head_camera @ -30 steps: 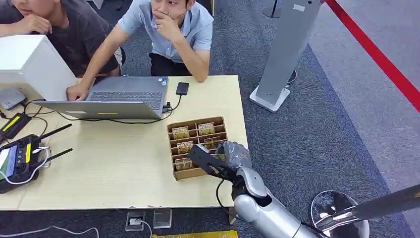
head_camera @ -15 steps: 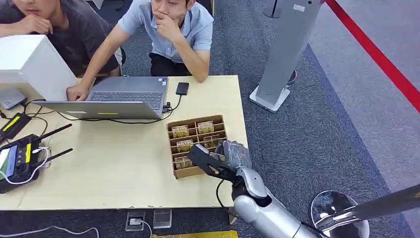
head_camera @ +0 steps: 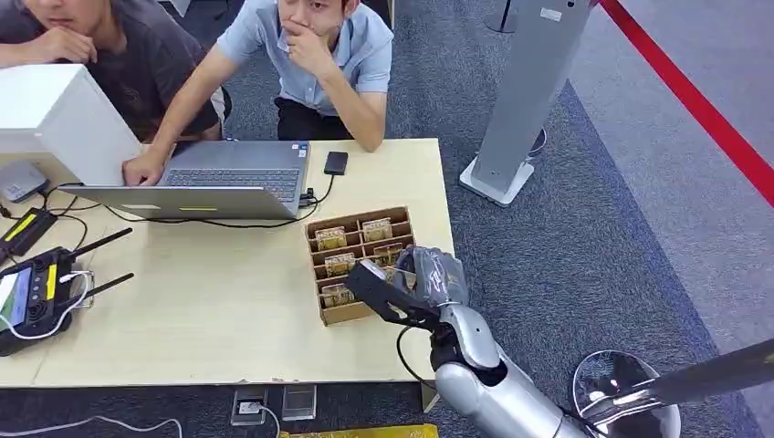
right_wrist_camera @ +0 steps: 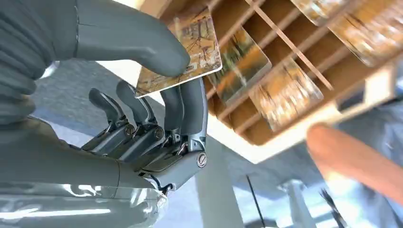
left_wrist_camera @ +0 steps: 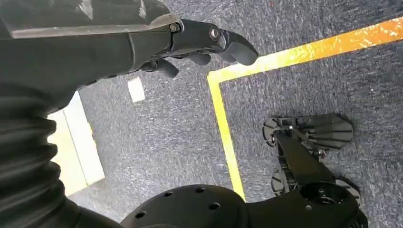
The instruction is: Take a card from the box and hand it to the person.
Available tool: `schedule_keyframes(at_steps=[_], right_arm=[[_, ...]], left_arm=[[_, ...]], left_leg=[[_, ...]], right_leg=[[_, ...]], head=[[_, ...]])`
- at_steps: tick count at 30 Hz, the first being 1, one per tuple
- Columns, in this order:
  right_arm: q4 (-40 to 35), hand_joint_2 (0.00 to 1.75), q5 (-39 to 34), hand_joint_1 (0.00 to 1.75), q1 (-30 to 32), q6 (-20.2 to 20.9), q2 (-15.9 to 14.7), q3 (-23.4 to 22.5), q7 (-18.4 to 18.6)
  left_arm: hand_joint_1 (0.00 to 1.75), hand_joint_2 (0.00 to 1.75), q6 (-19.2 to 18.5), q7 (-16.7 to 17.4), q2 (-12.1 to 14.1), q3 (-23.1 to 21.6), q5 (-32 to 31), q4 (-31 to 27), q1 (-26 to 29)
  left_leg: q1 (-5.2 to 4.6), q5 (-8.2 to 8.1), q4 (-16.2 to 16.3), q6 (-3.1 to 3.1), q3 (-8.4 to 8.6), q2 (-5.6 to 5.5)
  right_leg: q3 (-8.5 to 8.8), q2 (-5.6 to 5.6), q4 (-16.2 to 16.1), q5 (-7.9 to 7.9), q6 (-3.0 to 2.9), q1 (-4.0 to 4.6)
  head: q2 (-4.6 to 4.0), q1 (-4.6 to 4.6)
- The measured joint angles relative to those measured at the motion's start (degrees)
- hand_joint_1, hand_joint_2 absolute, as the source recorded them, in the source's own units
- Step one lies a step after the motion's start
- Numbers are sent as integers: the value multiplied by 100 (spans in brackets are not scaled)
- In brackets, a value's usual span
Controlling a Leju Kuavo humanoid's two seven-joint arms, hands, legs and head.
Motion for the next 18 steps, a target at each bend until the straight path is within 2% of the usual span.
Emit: schedule_keyframes(at_steps=[9,12,16,18], right_arm=[[-1277,175,135,159,191,-111,-306,-107,-90],[-1645,175,-15,159,192,-118,-406,-155,-247],[-1565,175,-404,159,-111,-37,-413,-151,-655],[-1277,175,-534,159,-398,18,-358,-127,-842]], left_arm=[[0,175,-17,7,0,20,17,0,9],[0,175,-35,7,0,31,-4,0,10],[0,175,-52,-6,0,26,-109,0,-3],[0,175,-59,-28,0,24,-147,0,-8]], left_leg=[[0,0,0,0,-1,0],[0,0,0,0,-2,1],[0,0,0,0,-2,0],[0,1,0,0,-1,1]], right_leg=[[0,0,-1,0,0,0],[1,1,-1,0,0,0],[4,0,0,0,0,0],[4,0,1,1,0,0]], head=[[0,2],[0,-2],[0,-4],[0,-2]])
